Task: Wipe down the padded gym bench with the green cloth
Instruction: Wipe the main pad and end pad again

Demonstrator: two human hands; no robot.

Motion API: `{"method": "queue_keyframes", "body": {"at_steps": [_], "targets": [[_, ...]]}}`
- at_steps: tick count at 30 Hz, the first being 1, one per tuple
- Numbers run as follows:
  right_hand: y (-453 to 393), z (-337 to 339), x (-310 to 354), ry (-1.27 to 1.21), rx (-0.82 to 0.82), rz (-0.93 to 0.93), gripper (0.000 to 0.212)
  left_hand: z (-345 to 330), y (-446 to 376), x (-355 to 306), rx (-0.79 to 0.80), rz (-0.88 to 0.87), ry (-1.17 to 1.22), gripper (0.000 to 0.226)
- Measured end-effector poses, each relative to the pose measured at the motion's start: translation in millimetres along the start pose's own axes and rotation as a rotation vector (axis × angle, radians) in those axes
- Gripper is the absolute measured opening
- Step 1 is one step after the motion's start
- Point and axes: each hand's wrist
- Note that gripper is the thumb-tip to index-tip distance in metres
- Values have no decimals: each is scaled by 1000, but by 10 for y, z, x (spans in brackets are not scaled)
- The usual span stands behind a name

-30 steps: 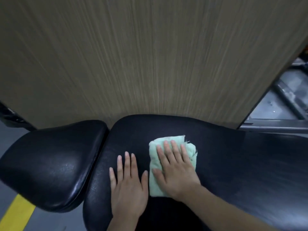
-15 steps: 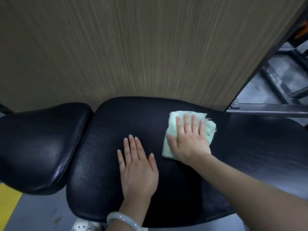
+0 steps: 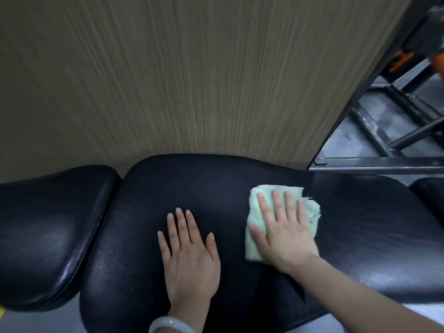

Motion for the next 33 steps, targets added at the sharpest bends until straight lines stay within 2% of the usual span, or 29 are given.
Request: {"method": "queue_keyframes", "body": {"at_steps": [3,5,6,9,11,14,16,19,22,25,28,31,33], "targets": [[262,90,99,-29,54,237,64,-18,0,14,-20,-5,6,72],[452,192,-187,-14,74,357,62,-32,-1,18,-52,-10,10,72],[494,190,-397,0,67,357,63,-40,-6,21,-56,-10,11,72],[452,153,-902,24,61,139,63,-50,-7,20,-64,-14,9,71],[310,140,-878,6,95,-8,66,-50,-19,8,-63,-17,12,68],[56,99,-576,4,87,-86,70,-60,-11,29,-43,-36,-15,63],[-16,86,-400,-15,69,-28,71,-48,-12,56,-20,-45,-17,64],[147,119,-415,-40,137,221,62,26,-55,-40,-5,-37,12,69],[420,172,-793,-38,118,319,62,88,-139,-448,3,-218,51,64],[584,167,-1321,-18,119,158,61,57,-157,-1046,2,-393,90,60],[539,177,-1648,-25,155,-95,67,-15,-60,-1476,49,-466,129,59],[319,98,-1572,-9,94,-293,73,-92,23,-1615,84,-467,150,58],[164,72,-1397,-40,82,-343,74,-134,24,-1618,58,-473,145,57]]}}
Point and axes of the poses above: each hand's wrist, its own y-axis away from the middle knuckle, its own z-axis out of the back of the hand, x = y × z, and after that the axes turned 2 degrees about z, right-handed
